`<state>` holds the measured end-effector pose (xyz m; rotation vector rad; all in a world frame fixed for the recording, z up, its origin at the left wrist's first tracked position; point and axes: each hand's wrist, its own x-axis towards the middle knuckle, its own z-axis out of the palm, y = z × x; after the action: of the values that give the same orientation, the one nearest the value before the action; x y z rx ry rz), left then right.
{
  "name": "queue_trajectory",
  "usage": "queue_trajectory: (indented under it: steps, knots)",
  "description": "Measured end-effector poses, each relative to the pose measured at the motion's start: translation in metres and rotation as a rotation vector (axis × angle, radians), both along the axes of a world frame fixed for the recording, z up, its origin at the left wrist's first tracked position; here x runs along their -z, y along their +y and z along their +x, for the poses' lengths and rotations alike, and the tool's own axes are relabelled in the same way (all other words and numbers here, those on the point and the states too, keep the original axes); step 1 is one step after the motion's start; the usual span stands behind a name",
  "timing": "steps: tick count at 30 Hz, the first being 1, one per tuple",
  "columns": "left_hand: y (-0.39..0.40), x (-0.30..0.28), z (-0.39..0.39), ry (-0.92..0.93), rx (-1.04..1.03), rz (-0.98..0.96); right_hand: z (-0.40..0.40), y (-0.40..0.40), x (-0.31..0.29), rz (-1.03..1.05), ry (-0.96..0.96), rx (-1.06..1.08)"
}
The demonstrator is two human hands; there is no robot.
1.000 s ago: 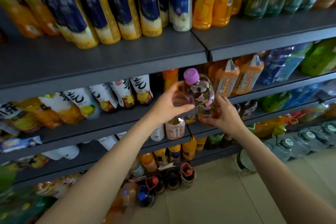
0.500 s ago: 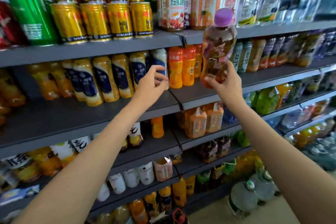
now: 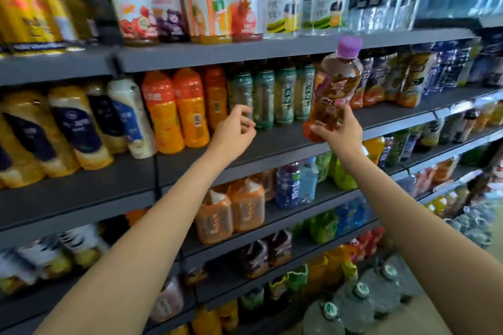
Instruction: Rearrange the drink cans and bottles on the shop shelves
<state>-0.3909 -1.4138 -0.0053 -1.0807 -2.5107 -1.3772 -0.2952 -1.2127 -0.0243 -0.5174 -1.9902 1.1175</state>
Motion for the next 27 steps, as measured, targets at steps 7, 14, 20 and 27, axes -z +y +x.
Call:
queue_trajectory:
  steps: [7, 14, 20, 27]
  knots:
    - [0.154, 0.037, -0.022, -0.151, -0.062, -0.243, -0.038, 0.179, 0.021, -0.048, -0.238, 0.037]
    - [0.212, 0.059, -0.048, -0.125, -0.154, -0.472, -0.080, 0.264, 0.023, 0.005, -0.344, 0.018]
    - [0.211, 0.072, -0.048, -0.101, -0.215, -0.365, -0.110, 0.271, 0.029, 0.011, -0.347, -0.014]
    - [0.209, 0.080, -0.040, -0.003, -0.237, -0.352, -0.126, 0.258, 0.041, -0.092, -0.276, 0.004]
